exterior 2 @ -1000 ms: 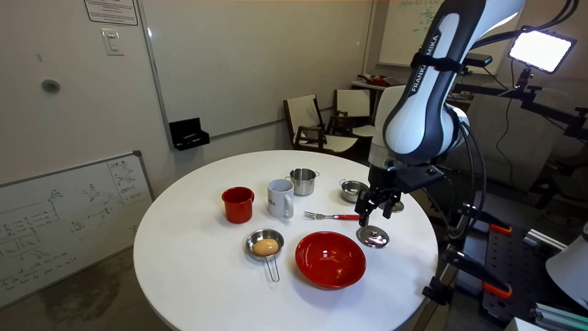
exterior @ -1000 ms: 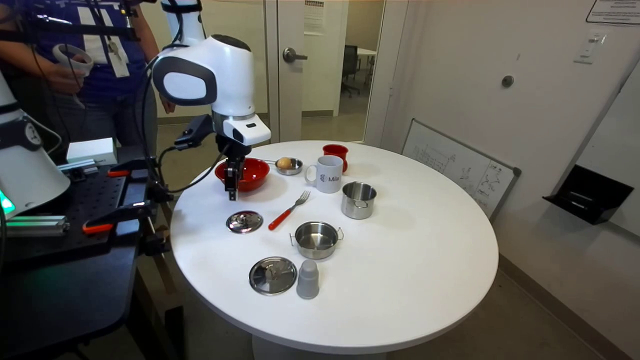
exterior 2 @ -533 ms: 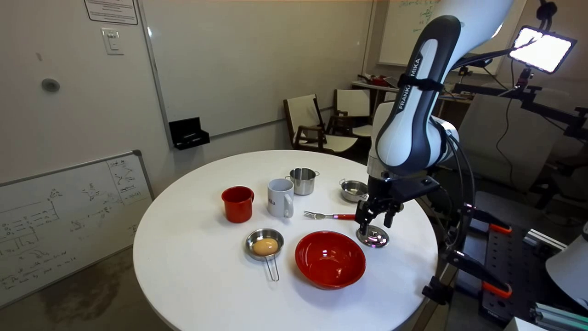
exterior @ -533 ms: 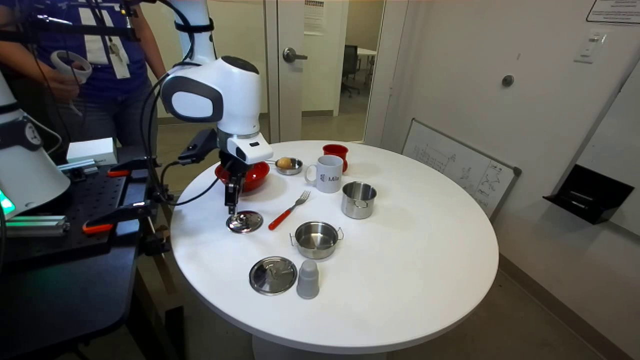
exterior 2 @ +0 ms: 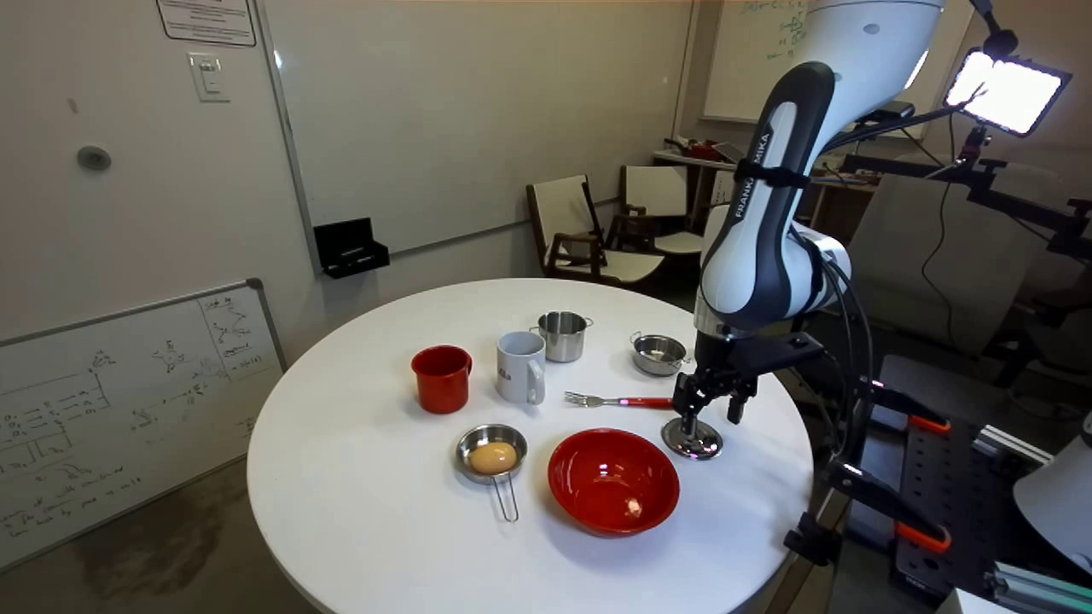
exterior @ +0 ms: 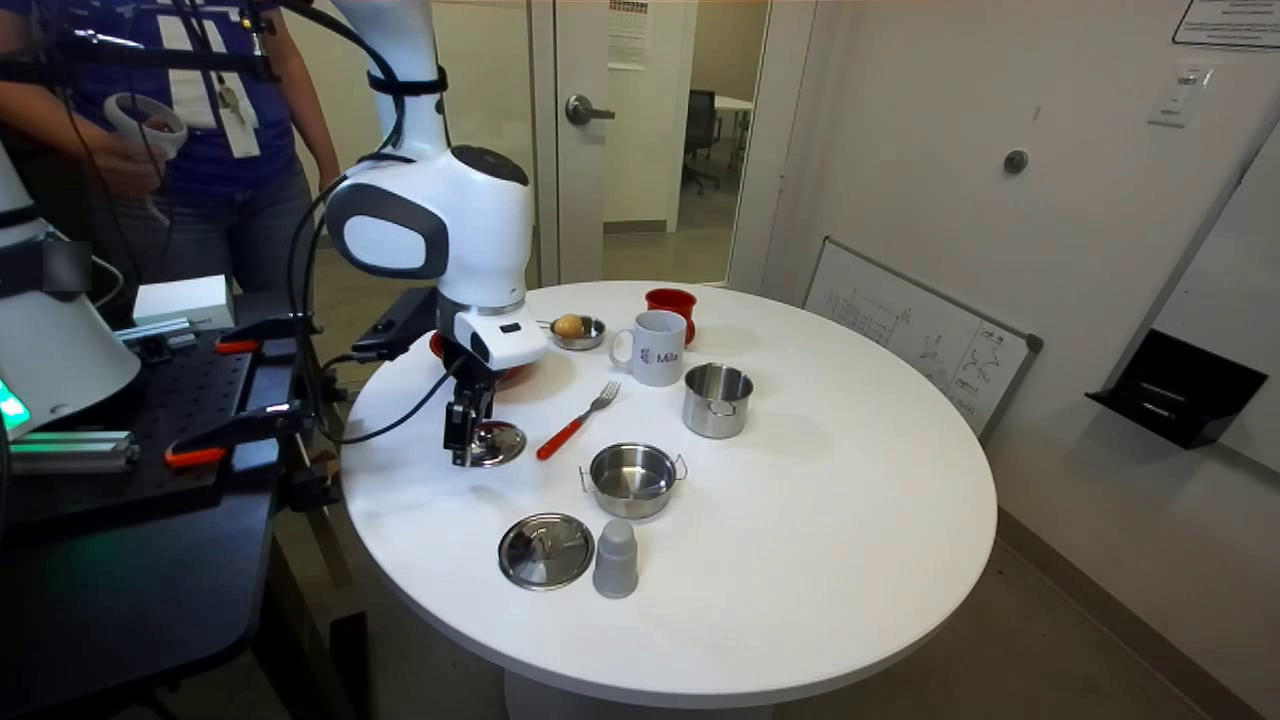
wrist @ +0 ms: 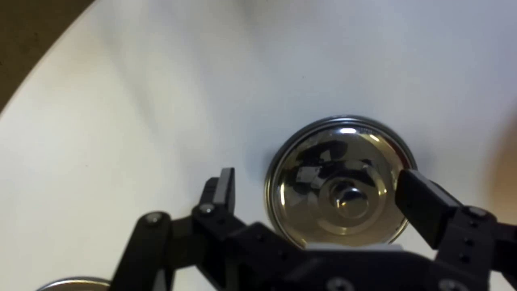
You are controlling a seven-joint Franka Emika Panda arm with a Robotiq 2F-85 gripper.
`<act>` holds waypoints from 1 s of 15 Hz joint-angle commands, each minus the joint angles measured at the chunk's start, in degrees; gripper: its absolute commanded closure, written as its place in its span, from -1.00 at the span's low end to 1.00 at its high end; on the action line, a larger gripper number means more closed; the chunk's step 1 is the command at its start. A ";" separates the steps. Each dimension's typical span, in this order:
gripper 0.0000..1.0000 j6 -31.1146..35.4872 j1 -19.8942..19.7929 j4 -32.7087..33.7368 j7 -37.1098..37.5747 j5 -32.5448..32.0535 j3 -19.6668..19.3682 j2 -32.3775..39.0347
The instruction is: Cover the smaller pot with the lid on the left
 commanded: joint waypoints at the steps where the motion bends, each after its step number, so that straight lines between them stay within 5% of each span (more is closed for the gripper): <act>1: -1.00 -0.35 -0.74 1.65 -0.41 -0.34 -0.03 0.84; 15: -0.82 -0.61 1.46 2.59 1.13 0.22 0.59 0.53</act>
